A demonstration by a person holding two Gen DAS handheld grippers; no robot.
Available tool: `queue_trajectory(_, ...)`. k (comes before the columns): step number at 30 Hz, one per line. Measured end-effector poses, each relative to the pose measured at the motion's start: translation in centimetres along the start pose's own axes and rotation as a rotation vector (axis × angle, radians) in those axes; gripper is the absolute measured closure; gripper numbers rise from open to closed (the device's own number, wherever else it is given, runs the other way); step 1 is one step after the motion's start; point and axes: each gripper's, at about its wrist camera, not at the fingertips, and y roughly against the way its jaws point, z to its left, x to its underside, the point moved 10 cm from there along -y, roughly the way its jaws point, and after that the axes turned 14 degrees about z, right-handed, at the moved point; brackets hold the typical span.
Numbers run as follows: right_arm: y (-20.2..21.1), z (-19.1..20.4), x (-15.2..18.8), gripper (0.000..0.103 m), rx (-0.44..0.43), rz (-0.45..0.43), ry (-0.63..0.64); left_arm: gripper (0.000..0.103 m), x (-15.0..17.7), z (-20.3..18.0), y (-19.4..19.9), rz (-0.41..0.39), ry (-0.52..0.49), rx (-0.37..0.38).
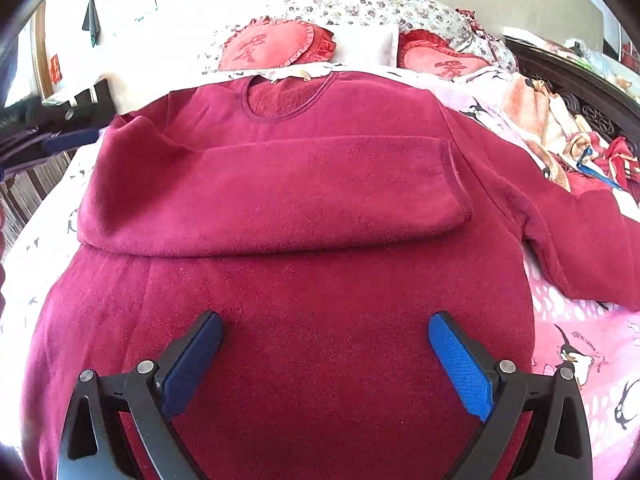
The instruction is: Fold small clothes
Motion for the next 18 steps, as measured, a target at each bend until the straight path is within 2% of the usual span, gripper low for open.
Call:
queue_trajectory(1, 0.0, 0.0, 0.0, 0.001, -0.001, 0.0, 0.0, 0.048, -0.1, 1.3, -1.0, 0.024, 0.036, -0.017)
queue_trajectory(4, 0.0, -0.2, 0.1, 0.001, -0.01, 0.0, -0.003, 0.048, 0.4, 5.0, -6.1, 0.189, 0.167, -0.048)
queue_trajectory(5, 0.0, -0.2, 0.1, 0.001, -0.011, 0.0, -0.003, 0.048, 0.7, 5.5, -6.9, 0.212, 0.184, -0.051)
queue_trajectory(7, 0.0, -0.2, 0.1, 0.0, -0.014, 0.001, -0.004, 0.048, 0.4, 4.9, -5.6, 0.141, 0.154, -0.088)
queue_trajectory(9, 0.0, -0.2, 0.1, 0.0, -0.012, 0.002, -0.003, 0.048, 0.6, 3.7, -3.8, 0.083, 0.124, -0.081)
queue_trajectory(12, 0.1, -0.2, 0.0, 0.001, -0.009, 0.0, -0.002, 0.047, 1.4, 2.5, -1.1, 0.002, 0.078, -0.12)
queue_trajectory(14, 0.7, -0.3, 0.0, 0.002, -0.004, -0.008, -0.008, 0.047, 2.4, 1.6, 0.4, -0.037, 0.061, -0.119)
queue_trajectory(16, 2.7, -0.2, -0.7, 0.006, -0.006, -0.059, -0.001, 0.047, 3.4, 0.1, 1.2, -0.066, 0.023, -0.11)
queue_trajectory(18, 5.7, 0.0, -2.7, 0.006, -0.034, -0.164, 0.01, 0.047, 3.4, -1.4, 0.3, -0.06, -0.023, -0.103)
